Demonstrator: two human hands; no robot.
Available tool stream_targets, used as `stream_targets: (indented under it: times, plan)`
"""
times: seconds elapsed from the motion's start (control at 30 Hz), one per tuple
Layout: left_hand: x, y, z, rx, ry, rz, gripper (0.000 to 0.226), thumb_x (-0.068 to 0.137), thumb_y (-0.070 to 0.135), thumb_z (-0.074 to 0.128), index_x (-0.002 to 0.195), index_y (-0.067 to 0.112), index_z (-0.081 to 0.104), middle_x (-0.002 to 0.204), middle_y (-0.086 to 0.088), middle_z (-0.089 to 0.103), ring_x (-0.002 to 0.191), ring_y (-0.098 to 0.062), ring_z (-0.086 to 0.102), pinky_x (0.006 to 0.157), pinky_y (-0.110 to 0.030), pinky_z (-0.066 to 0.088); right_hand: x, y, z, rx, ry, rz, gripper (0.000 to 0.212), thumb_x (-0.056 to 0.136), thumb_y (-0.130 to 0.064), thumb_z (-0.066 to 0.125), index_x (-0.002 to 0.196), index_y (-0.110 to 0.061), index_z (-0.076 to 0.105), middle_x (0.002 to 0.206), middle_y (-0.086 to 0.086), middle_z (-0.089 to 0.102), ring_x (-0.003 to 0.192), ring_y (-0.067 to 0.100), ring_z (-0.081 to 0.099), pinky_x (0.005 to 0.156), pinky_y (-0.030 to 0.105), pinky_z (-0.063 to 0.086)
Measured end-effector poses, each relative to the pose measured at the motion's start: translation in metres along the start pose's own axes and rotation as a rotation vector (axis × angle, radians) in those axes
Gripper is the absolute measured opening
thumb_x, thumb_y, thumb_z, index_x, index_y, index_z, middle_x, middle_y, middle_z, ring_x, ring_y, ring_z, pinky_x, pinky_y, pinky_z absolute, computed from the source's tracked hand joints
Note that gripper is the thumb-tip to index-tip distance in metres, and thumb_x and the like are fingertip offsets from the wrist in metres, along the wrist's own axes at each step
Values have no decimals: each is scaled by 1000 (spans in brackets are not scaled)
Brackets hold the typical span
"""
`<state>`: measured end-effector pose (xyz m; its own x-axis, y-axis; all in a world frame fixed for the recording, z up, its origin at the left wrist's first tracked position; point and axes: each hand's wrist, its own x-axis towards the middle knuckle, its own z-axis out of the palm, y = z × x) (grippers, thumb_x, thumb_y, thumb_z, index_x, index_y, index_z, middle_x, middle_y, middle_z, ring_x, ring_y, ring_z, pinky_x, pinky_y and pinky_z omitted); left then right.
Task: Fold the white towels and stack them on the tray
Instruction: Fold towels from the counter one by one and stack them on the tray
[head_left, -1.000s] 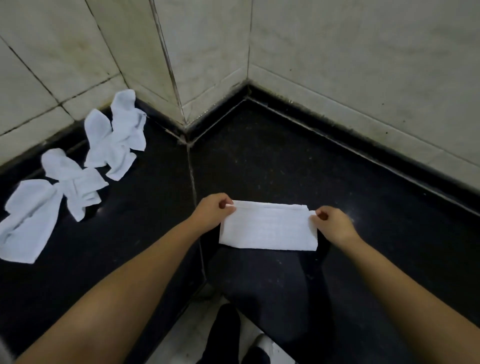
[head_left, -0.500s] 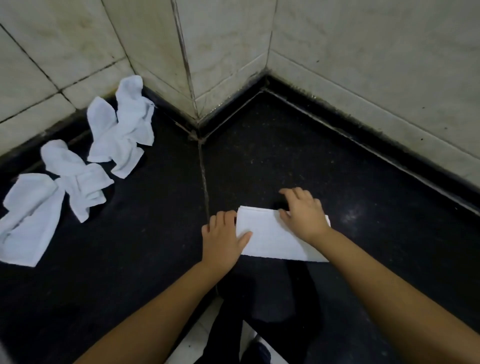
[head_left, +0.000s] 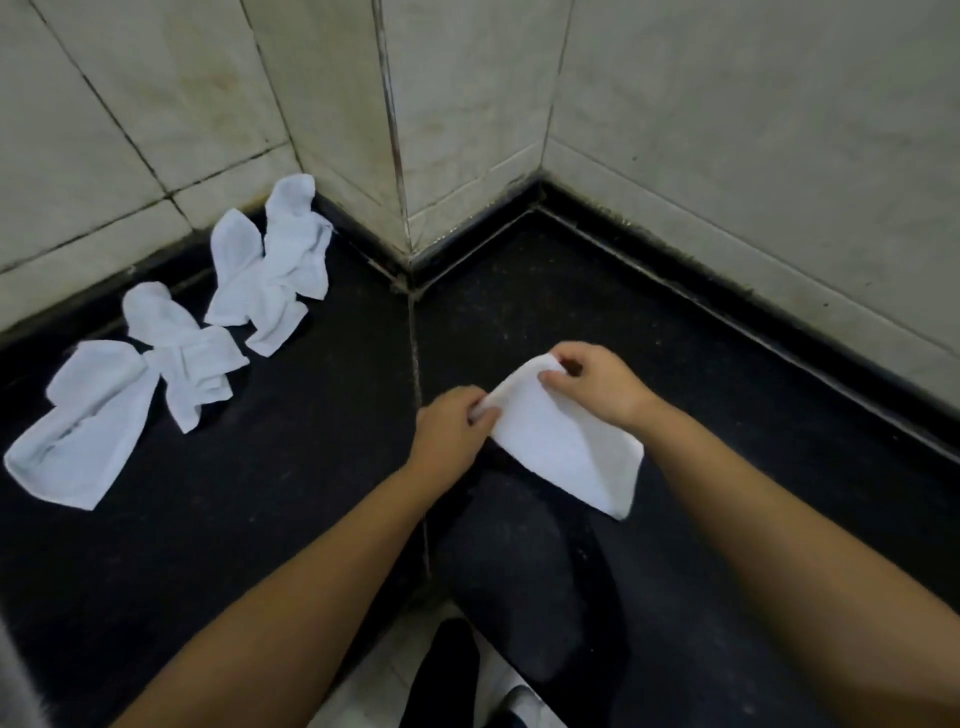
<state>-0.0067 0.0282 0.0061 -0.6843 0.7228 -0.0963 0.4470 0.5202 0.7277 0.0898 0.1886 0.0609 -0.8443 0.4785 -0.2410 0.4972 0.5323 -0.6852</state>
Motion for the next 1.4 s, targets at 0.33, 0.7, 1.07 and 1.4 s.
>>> stream_targets:
  times: [0.33, 0.7, 1.07, 1.4]
  plan:
    - [-16, 83, -37, -199, 80, 333, 9, 88, 13, 61, 93, 11, 68, 83, 12, 63, 77, 2, 57, 71, -14, 42, -64, 4, -60, 347, 273, -165, 18, 90, -7, 60, 82, -23, 63, 77, -6, 61, 66, -6, 52, 64, 8, 41]
    - [-97, -1, 31, -53, -551, 63, 13, 91, 22, 59, 97, 16, 69, 94, -3, 69, 89, -16, 64, 82, -27, 49, -166, 114, 51, 334, -150, 144, 17, 88, -16, 64, 72, -10, 59, 67, -7, 54, 66, 4, 50, 67, 25, 41]
    - [8, 17, 51, 122, -287, -18, 23, 90, 28, 58, 71, 18, 49, 74, 2, 51, 72, -14, 50, 66, -26, 41, -73, 99, 30, 259, 178, 415, 13, 92, -23, 57, 83, -13, 58, 72, -5, 54, 69, 10, 50, 58, 19, 38]
    - [-11, -3, 67, 505, -149, 14, 40, 91, 51, 43, 113, 18, 51, 113, 1, 52, 109, -17, 47, 94, -34, 36, -73, 86, 59, -203, 236, 606, 42, 93, -43, 48, 123, -13, 49, 120, 6, 54, 111, 24, 53, 95, 40, 43]
